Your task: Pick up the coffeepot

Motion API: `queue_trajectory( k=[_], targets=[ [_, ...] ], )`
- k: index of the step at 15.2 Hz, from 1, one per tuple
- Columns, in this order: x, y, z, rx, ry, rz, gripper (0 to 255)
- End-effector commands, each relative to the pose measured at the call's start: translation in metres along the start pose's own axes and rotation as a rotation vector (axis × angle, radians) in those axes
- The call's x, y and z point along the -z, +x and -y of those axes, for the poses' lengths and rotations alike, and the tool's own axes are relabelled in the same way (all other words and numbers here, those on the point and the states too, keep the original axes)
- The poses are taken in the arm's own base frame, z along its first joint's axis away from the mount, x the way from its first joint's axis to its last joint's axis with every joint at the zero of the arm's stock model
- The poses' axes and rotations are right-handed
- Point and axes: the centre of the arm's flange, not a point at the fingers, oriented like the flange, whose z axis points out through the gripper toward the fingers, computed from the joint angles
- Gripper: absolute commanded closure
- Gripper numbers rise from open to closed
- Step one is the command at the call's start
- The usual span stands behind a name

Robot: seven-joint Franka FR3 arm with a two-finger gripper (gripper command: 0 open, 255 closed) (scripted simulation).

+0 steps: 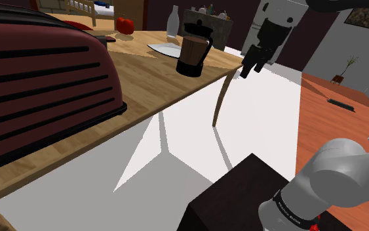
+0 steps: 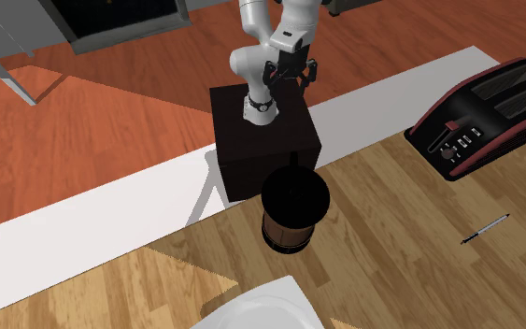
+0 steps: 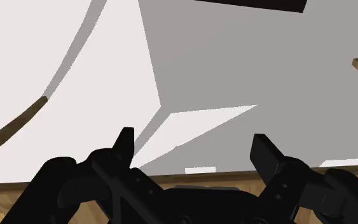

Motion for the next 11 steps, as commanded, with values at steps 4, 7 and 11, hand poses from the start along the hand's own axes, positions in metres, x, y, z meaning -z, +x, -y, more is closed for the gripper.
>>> queue_trajectory(
  k=[4,7,11],
  targets=[
    [0.002,0.035,-0.008,-0.030,0.017,-0.023,0],
    [0.004,0.071,-0.018,-0.060,0.034,-0.047,0],
    [0.009,0.117,-0.032,-0.100,0.057,-0.078,0]
  ],
)
